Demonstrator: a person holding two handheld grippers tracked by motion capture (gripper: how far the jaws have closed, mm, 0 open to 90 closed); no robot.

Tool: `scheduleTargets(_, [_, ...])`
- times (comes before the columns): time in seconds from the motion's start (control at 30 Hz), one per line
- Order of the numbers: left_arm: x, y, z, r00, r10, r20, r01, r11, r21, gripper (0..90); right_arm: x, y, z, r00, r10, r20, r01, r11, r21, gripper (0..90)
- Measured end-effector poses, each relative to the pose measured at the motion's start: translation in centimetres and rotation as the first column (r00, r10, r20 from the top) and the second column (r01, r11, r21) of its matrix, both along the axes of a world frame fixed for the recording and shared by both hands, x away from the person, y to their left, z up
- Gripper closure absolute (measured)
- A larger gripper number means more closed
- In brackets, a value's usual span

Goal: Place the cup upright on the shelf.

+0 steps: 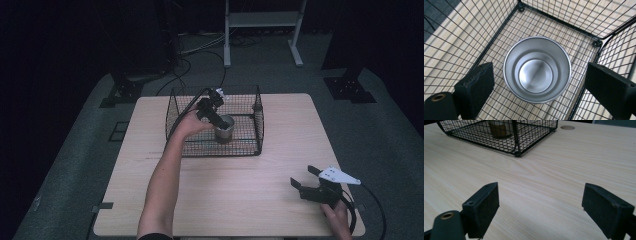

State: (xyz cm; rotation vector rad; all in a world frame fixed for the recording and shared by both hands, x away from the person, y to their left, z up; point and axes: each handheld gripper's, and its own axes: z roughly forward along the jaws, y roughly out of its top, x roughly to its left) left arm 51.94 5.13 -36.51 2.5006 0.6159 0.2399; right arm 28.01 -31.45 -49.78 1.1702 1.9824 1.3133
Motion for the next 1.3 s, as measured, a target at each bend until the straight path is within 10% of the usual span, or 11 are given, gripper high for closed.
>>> scheduleTargets(1.3, [-8.3, 5.8, 2.8, 0.9971, 0.003, 0.076, 0.012, 0.9814, -0.192, 8.4, 0.0, 0.3, 0.0, 0.9998, -0.018, 0.002, 0.018, 0.9995, -0.027, 13.6])
